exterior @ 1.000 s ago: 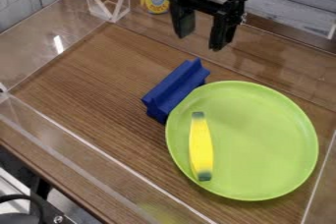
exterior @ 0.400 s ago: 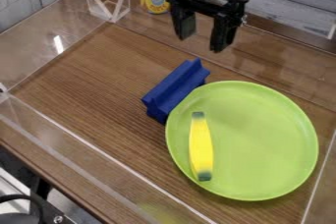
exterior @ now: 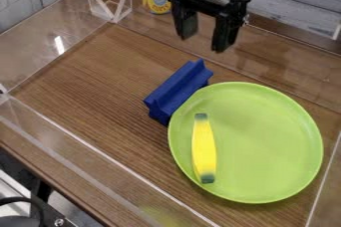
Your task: Put the banana in the green plate
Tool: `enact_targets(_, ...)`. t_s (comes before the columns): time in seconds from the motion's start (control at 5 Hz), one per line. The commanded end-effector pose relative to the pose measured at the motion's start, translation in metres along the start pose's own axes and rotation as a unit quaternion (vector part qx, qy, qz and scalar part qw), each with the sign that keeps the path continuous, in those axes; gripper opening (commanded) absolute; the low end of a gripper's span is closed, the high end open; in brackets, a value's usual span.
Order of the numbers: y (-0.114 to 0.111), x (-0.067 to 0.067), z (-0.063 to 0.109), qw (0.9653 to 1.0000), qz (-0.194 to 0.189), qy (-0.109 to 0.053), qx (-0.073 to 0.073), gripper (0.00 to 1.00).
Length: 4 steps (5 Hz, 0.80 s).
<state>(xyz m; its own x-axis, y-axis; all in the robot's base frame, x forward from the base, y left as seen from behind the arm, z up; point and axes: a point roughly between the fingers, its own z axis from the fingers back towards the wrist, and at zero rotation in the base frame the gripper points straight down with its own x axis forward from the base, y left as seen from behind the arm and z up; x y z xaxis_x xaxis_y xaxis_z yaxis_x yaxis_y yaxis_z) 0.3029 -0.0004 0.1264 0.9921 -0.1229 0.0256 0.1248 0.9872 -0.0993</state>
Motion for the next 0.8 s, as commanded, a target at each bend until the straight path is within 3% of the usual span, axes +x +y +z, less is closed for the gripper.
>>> enact_targets(0.0, 0.0009, 0.0048, 0.0247, 0.9990, -0.004, -0.044, 0.008, 1.00)
enact_targets(0.6, -0.0002, 0.0078, 0.0262, 0.9987, -0.004, -0.051, 0.007, 1.00)
